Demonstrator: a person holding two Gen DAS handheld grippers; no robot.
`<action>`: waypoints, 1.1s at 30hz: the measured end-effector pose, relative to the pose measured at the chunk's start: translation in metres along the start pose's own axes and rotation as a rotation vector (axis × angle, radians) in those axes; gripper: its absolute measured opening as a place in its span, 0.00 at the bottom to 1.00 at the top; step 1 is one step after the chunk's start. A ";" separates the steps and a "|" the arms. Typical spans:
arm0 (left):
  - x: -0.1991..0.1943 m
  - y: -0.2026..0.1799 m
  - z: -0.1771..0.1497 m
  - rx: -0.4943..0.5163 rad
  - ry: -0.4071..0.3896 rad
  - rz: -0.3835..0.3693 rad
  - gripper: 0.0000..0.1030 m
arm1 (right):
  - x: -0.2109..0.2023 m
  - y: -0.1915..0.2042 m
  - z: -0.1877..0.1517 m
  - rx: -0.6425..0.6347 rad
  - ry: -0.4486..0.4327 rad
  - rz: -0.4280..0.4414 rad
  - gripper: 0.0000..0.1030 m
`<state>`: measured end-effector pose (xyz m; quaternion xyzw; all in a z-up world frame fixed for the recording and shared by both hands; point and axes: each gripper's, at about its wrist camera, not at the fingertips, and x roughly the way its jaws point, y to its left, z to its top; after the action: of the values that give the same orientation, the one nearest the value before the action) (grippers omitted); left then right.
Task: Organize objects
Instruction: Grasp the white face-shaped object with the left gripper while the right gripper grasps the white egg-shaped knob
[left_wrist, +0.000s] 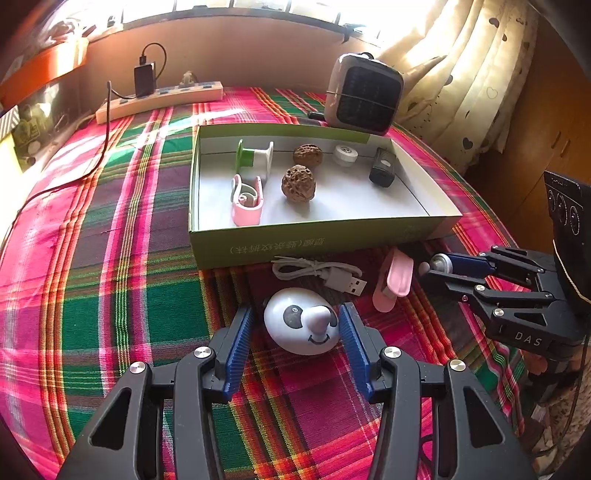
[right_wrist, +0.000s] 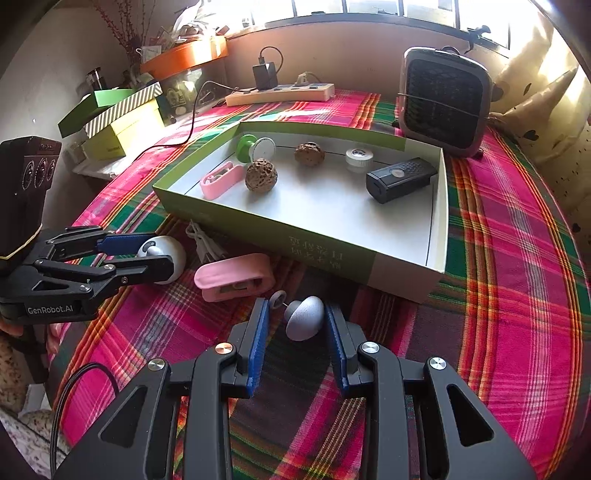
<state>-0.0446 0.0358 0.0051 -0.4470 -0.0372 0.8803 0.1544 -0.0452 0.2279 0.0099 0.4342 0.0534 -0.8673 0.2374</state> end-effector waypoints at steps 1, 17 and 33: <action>0.000 0.000 0.000 0.003 -0.001 0.003 0.45 | -0.001 -0.001 0.000 0.003 0.000 -0.003 0.30; 0.001 -0.001 -0.004 0.004 -0.011 0.029 0.35 | -0.003 -0.005 -0.004 0.018 -0.009 -0.016 0.30; -0.001 0.001 -0.004 -0.003 -0.012 0.036 0.25 | -0.003 -0.005 -0.004 0.019 -0.008 -0.016 0.30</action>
<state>-0.0415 0.0341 0.0031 -0.4427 -0.0312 0.8855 0.1375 -0.0434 0.2347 0.0094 0.4324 0.0480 -0.8715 0.2264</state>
